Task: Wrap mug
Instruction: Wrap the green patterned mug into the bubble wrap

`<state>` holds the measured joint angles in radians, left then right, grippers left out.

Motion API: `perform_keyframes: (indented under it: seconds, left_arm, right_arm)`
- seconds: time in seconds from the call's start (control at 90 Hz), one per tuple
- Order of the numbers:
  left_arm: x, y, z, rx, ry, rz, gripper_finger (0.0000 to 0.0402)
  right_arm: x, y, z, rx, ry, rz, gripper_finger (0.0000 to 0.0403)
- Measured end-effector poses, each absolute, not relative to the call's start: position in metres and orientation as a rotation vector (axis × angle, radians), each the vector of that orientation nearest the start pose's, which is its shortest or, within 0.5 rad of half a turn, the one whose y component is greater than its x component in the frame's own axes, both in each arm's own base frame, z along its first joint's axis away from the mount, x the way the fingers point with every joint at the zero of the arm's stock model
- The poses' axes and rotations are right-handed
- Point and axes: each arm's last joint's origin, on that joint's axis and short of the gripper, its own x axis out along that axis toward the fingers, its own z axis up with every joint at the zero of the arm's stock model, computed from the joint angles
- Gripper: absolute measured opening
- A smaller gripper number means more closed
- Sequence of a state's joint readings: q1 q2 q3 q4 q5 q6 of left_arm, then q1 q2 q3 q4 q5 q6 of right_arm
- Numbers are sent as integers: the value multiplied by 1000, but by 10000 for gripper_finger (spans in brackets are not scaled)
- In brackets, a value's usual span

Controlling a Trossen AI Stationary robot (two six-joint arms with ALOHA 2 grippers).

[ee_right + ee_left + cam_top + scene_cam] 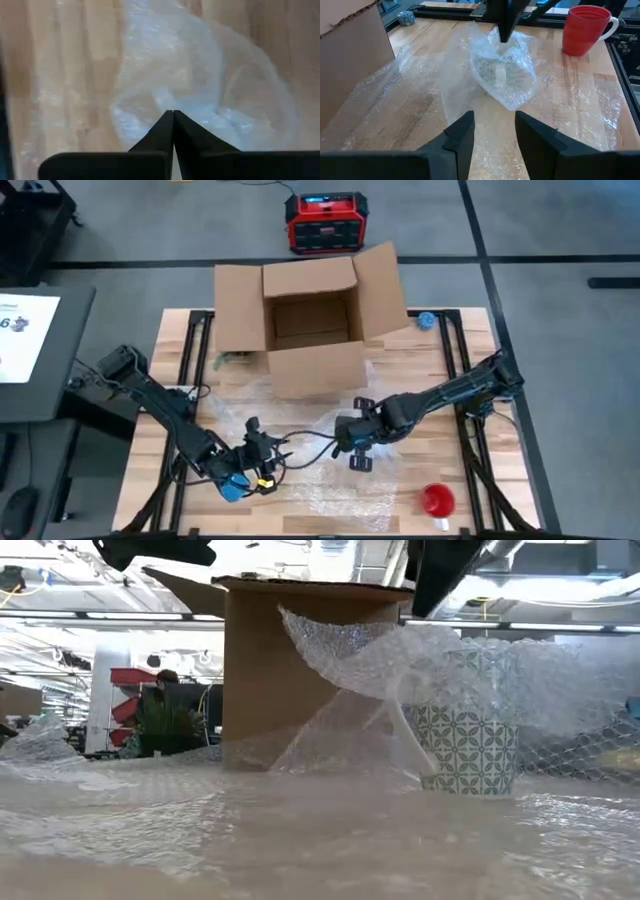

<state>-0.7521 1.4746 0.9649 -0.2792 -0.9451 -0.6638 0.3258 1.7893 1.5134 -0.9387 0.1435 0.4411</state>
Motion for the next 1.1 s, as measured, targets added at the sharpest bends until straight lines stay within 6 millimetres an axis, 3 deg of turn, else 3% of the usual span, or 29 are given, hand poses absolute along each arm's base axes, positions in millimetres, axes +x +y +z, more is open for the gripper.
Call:
perform_keyframes:
  seconds: [0.256, 0.4, 0.556, 0.722, 0.867, 0.978, 1.1]
  left_arm:
    - [233, -186, 239, -56, 428, 338, 123]
    - [233, -186, 239, -58, 426, 338, 123]
    - [233, -186, 239, -57, 426, 338, 123]
    - [233, -186, 239, -56, 427, 339, 123]
    - [233, -186, 239, -55, 428, 339, 123]
    - [233, -186, 239, -57, 430, 336, 123]
    - [234, -186, 238, -97, 461, 300, 123]
  right_arm:
    - [333, 90, 191, 232, 1287, -106, 0]
    - [328, 83, 177, 297, 1295, -93, 0]
    - [329, 88, 196, 278, 1311, -81, 0]
    - [327, 98, 255, 244, 1246, -62, 0]
    - [316, 109, 282, 212, 1231, -132, 0]
    - [304, 111, 286, 219, 1263, -222, 0]
    - [297, 110, 261, 226, 1342, -298, 0]
